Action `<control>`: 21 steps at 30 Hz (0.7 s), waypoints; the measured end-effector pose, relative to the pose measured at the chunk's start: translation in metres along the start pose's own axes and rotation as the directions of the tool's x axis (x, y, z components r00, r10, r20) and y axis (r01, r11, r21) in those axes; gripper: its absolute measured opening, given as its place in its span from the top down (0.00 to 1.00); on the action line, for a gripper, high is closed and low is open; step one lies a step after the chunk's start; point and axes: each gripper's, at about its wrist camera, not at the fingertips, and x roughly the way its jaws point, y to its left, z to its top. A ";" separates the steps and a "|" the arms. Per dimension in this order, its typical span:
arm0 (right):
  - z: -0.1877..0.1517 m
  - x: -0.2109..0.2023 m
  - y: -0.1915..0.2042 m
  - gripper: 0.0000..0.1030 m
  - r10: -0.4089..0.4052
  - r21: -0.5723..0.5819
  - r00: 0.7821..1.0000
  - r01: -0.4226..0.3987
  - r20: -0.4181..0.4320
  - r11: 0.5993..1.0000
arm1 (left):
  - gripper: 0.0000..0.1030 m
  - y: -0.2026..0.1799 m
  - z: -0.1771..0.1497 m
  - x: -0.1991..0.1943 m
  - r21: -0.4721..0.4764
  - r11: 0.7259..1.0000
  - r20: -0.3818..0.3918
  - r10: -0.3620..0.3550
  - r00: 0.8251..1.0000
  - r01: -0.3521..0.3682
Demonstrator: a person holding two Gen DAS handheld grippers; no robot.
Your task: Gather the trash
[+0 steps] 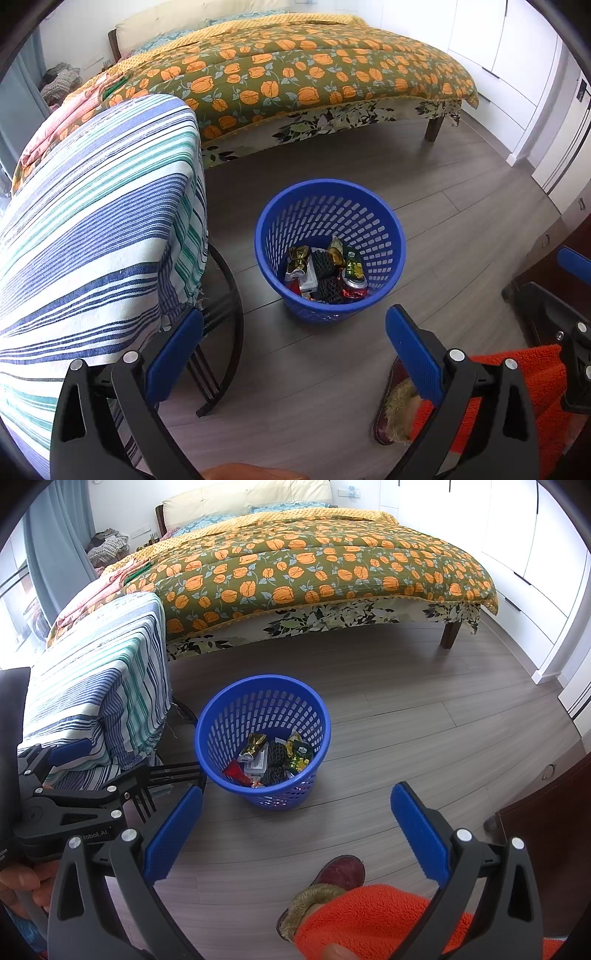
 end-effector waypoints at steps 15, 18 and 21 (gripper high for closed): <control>0.000 0.000 0.001 0.04 0.001 0.000 1.000 -0.001 -0.002 1.000 | 0.05 -0.004 -0.003 -0.001 0.005 1.000 0.019 0.024 1.000 -0.024; -0.001 0.000 0.001 0.04 0.001 0.000 1.000 -0.001 -0.002 1.000 | 0.05 -0.004 -0.002 -0.001 -0.003 0.999 0.017 0.032 0.999 -0.032; 0.000 0.000 0.000 0.04 0.000 0.000 1.000 0.000 -0.003 1.000 | 0.05 -0.001 -0.002 -0.001 -0.013 0.999 0.007 0.034 0.999 -0.034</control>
